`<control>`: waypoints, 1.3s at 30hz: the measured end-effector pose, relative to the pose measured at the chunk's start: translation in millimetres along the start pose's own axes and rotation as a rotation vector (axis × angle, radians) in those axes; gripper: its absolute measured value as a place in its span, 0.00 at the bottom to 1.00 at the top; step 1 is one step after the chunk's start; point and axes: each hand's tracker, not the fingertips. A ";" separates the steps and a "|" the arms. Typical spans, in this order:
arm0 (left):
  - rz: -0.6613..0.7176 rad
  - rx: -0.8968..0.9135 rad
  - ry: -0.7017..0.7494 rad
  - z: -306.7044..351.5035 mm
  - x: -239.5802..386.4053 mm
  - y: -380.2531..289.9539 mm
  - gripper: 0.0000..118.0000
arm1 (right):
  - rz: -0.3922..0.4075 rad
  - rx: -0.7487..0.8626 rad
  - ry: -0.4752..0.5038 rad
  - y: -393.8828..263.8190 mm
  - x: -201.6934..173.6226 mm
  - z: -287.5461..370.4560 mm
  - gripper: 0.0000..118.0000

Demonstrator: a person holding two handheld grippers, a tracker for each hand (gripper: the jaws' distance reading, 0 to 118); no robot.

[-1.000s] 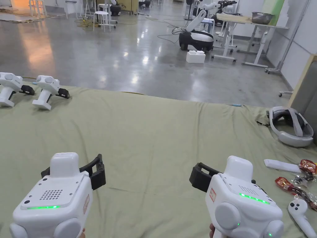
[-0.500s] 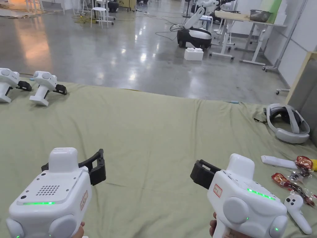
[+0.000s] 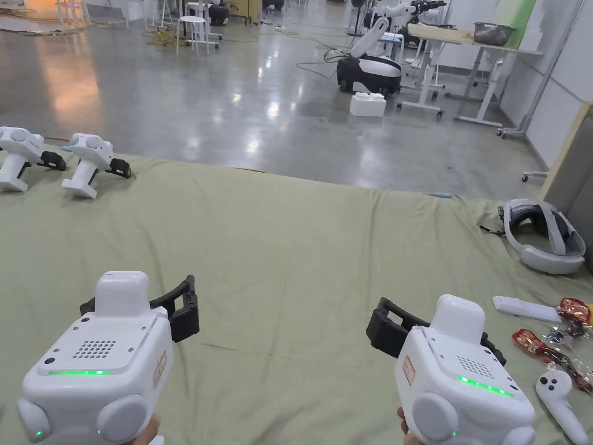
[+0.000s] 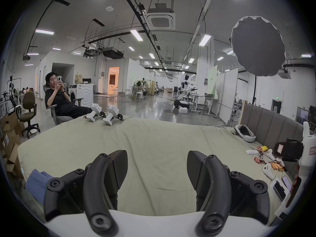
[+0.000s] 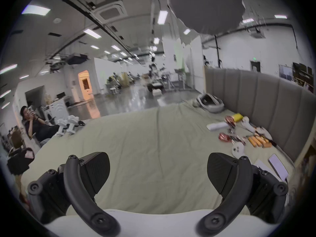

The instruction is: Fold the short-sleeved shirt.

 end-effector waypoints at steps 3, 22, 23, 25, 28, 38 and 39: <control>-0.004 0.009 0.001 0.0 0.5 -0.2 0.69 | -0.029 0.019 0.064 -1.6 5.0 2.5 0.98; -0.096 0.052 -0.010 2.7 0.4 -2.9 0.69 | 0.142 0.162 -0.007 -7.2 -11.4 7.3 0.99; -0.094 0.053 -0.011 2.7 0.3 -2.7 0.69 | 0.133 0.159 -0.008 -7.1 -11.9 7.3 0.99; -0.091 0.050 -0.012 3.2 -0.9 -2.3 0.69 | 0.124 0.151 0.000 -6.9 -11.5 7.3 0.99; -0.093 0.049 -0.013 3.8 -2.7 -1.9 0.69 | 0.130 0.149 -0.002 -8.1 -11.1 7.3 0.99; -0.064 0.036 -0.011 4.7 -6.0 -0.8 0.69 | 0.121 0.143 0.011 -5.9 -12.9 9.4 1.00; -0.064 0.033 -0.014 4.6 -5.9 -1.0 0.69 | 0.118 0.139 0.016 -5.0 -12.9 9.6 1.00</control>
